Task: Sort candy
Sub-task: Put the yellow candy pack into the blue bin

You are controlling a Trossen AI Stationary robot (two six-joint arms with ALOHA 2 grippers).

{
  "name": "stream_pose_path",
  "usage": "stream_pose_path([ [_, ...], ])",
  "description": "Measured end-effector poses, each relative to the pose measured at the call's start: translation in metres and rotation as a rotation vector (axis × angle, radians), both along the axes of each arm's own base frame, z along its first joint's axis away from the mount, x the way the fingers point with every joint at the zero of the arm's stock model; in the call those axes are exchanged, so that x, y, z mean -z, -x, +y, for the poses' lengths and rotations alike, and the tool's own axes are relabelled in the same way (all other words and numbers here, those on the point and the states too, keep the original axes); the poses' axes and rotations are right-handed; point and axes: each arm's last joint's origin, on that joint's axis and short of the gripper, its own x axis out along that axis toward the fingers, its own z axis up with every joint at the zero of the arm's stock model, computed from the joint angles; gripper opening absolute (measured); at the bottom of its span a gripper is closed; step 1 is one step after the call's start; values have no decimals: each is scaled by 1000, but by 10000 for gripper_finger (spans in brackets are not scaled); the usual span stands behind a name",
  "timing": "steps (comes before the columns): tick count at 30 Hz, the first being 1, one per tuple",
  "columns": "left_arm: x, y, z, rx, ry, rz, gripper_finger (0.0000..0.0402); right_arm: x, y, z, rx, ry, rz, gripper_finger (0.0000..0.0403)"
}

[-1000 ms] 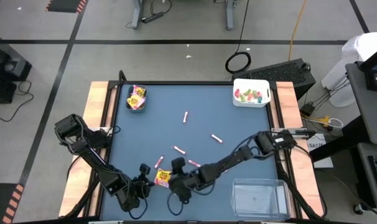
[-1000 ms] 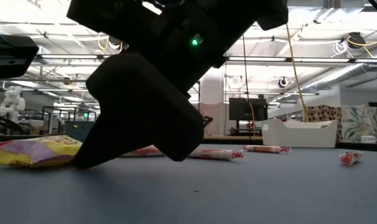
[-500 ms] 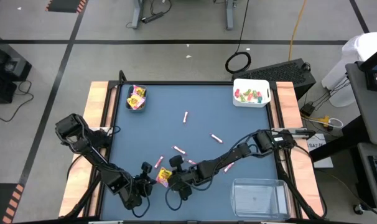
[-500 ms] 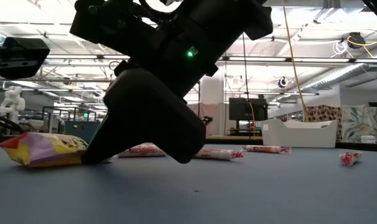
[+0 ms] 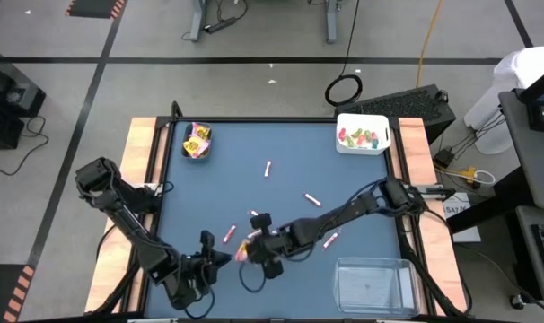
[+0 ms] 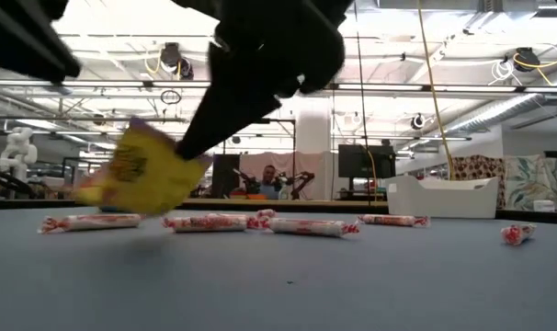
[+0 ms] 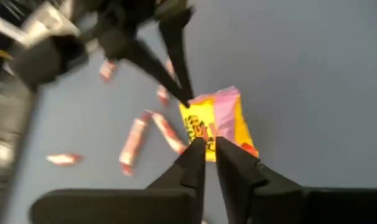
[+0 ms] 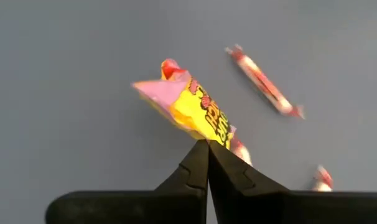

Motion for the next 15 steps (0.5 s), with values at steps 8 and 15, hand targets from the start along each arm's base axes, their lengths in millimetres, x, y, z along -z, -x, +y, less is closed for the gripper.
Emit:
stream_pose_path([
  [8, -8, -8, 1, -114, -53, -195, 176, -33, 3, -25, 79, -65, -22, 1],
  [15, 1, -11, 14, -278, 82, -258, 280, -47, 1, -43, 139, -90, -69, 0],
])
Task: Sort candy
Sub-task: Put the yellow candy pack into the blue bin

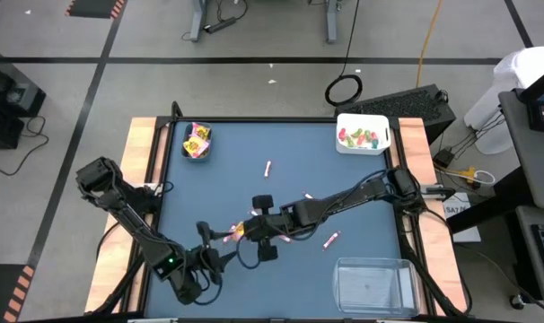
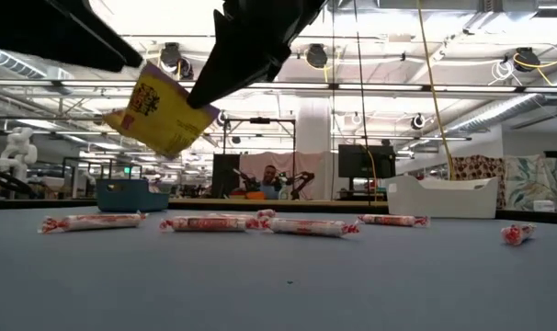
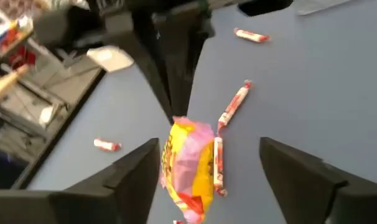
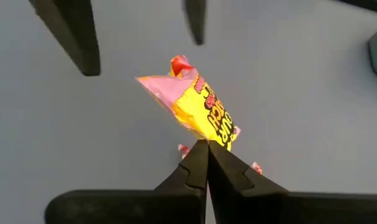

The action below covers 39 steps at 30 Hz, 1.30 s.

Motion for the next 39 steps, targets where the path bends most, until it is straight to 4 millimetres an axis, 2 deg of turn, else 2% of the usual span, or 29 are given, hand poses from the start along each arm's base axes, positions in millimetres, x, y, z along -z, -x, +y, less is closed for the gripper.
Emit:
stream_pose_path([
  [5, 10, 1, 10, -62, 24, -19, 301, 0, -1, -5, 7, -3, 3, 0],
  [13, 24, -5, 31, -111, 16, 35, 302, 0, -2, -8, 13, -3, 2, 0],
  [17, 25, -10, 35, -106, 1, 33, 294, 0, -2, -8, 14, -2, 1, 0],
  [22, 24, -19, 38, -54, 6, 72, 241, 0, -2, -8, 10, 1, 2, 0],
  [27, 25, -27, 50, -68, 0, 121, 166, 0, -2, -11, 1, 15, 2, 0],
  [34, 25, -28, 52, -60, -31, 138, 55, 1, -2, -16, 32, 39, 18, 3],
  [37, 25, -28, 51, -56, -31, 138, 35, 1, -1, -16, 46, 73, 24, 21],
  [39, 25, -28, 51, -57, -31, 139, 37, 2, 1, -15, 59, 102, 39, 42],
])
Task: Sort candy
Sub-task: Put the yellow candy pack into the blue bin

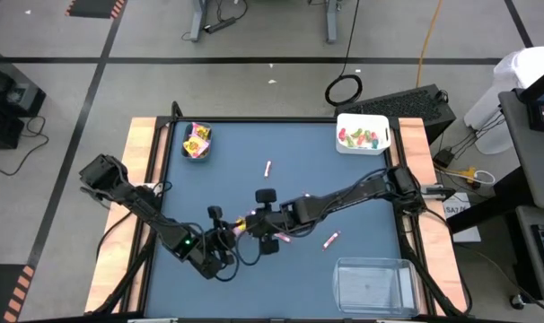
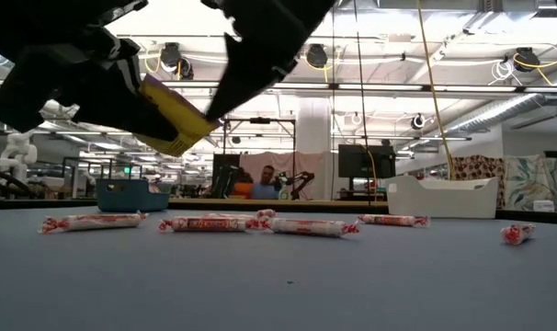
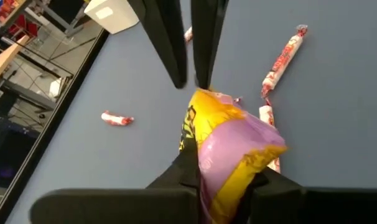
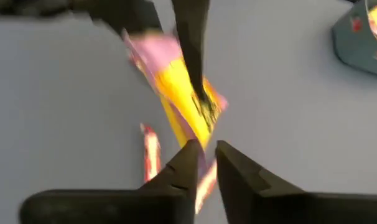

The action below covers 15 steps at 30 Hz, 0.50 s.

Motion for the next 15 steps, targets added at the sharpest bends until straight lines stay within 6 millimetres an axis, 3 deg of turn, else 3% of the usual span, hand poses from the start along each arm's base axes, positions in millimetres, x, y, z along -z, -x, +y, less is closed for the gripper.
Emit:
stream_pose_path([
  [5, -12, 2, 2, 24, -38, -13, 78, -7, 20, -2, 102, 118, 110, 112],
  [9, -38, 7, 10, 10, -126, -75, 88, -9, 36, -6, 156, 165, 213, 157],
  [15, -83, 16, 37, -19, -167, -150, 90, 16, 45, -12, 190, 189, 272, 186],
])
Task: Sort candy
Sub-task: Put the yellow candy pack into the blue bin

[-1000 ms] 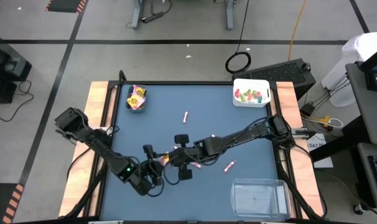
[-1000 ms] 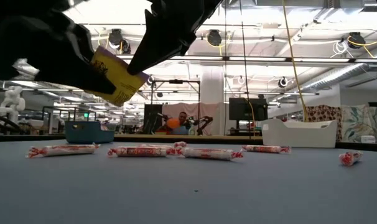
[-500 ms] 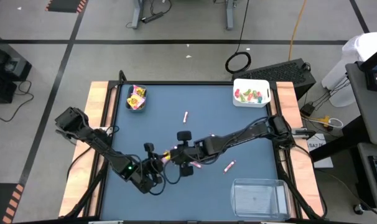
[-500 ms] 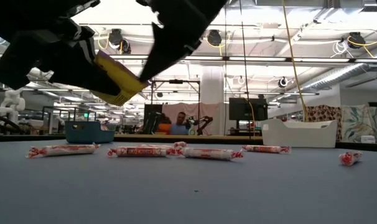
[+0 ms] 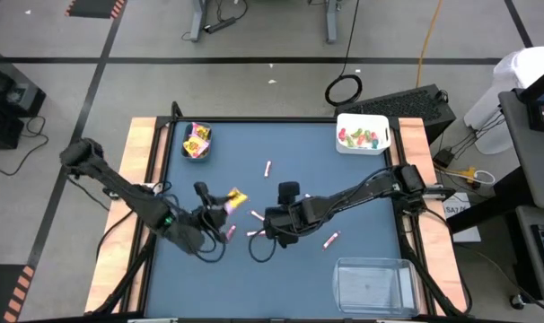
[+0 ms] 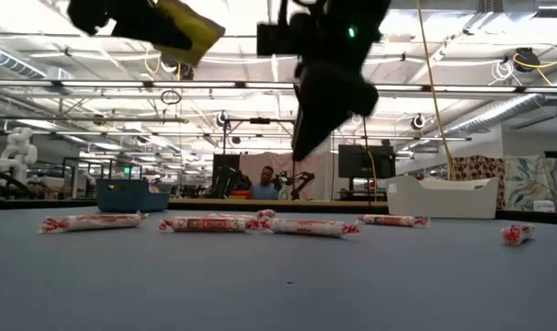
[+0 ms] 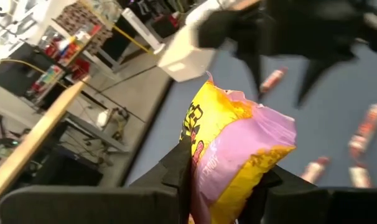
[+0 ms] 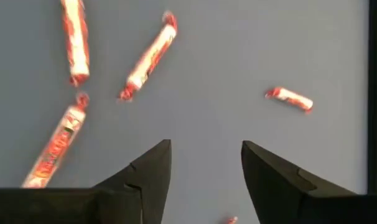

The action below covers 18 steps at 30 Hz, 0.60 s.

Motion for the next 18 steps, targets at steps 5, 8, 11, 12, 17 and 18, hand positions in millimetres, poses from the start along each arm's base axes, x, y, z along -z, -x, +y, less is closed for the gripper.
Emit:
stream_pose_path([
  [5, -24, 11, 28, -50, -26, -10, 90, 23, 13, -5, 50, 37, -1, 184],
  [8, -37, 16, 45, -94, -38, -26, 91, 19, 26, -8, 58, 33, -1, 178],
  [11, -47, 19, 64, -115, -23, -37, 91, 4, 50, -14, 58, 54, 42, 172],
  [12, -50, 20, 71, -120, -6, -46, 91, -4, 58, -17, 61, 61, 28, 170],
  [17, -60, 22, 100, -191, 106, -128, 91, -32, 99, -33, 80, 17, -204, 164],
  [18, -61, 22, 105, -217, 134, -150, 91, -31, 105, -35, 75, -4, -271, 164],
])
